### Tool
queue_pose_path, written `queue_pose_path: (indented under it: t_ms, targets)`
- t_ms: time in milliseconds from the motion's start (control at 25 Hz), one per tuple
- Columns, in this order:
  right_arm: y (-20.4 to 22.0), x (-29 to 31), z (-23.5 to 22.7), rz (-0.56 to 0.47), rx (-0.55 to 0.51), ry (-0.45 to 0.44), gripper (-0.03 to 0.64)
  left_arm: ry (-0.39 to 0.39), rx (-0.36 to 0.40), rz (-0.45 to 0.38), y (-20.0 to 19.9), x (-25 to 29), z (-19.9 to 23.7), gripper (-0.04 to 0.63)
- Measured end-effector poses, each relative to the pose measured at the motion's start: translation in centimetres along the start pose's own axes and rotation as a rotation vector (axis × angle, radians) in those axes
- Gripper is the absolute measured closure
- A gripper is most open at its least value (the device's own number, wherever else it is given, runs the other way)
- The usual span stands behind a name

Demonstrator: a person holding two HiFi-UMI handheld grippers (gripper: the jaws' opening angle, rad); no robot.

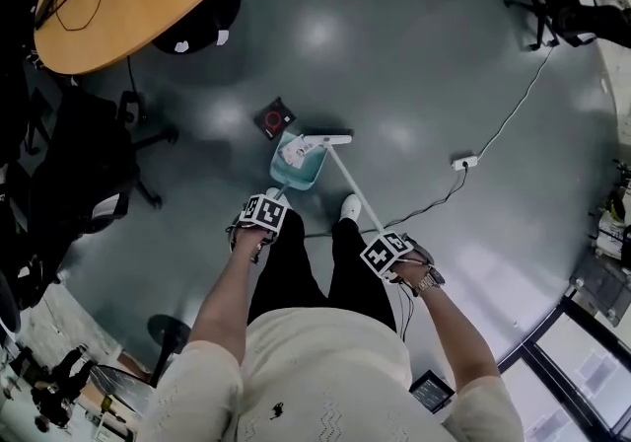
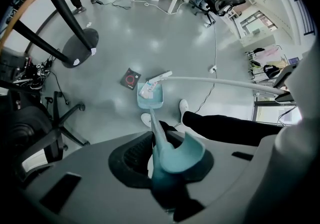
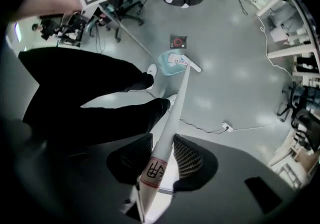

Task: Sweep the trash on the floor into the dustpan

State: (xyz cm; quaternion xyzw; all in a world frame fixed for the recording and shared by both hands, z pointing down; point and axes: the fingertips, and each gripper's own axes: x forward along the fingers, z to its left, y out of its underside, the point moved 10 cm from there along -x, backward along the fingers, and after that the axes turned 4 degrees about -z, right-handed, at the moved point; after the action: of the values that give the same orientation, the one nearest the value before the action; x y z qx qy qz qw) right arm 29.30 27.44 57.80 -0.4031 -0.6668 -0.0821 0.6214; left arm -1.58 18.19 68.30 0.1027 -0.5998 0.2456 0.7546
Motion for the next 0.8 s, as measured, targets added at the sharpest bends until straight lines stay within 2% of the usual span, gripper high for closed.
queue_pose_path:
  t_ms: [120,280,360,520,600,680,800]
  targets:
    - [0.7,-0.3,1.6,0.019,-0.066,-0.005,0.493,-0.001,0.000,-0.011,0.6,0.3,0.1,0.503]
    - [1.4,-1.6,2.6,-0.012,0.013,-0.099,0.494,0.003,-0.014,-0.042,1.4,0.1,0.2,0.503]
    - [2.0,-2.4,2.3,-0.045,0.129,-0.201,0.494,0.005,-0.028,-0.079,1.5,-0.4,0.5,0.503]
    - [3.8,-3.6,1.1,-0.154,0.516,-0.563,0.494,0.016,-0.041,-0.134,2.1,-2.1,1.9,0.503]
    - [4.8,-4.2,0.9,-0.203,0.655,-0.690,0.494,-0.009,-0.022,-0.156,2.9,-3.3,3.6,0.503]
    - [5.5,-5.1,0.9,-0.249,0.728,-0.750,0.494,-0.008,-0.021,-0.179,4.3,-4.6,5.7,0.503]
    - [5.9,-6.5,0.7,-0.322,0.795,-0.792,0.494,0.061,-0.059,-0.207,7.0,-5.9,8.8,0.503]
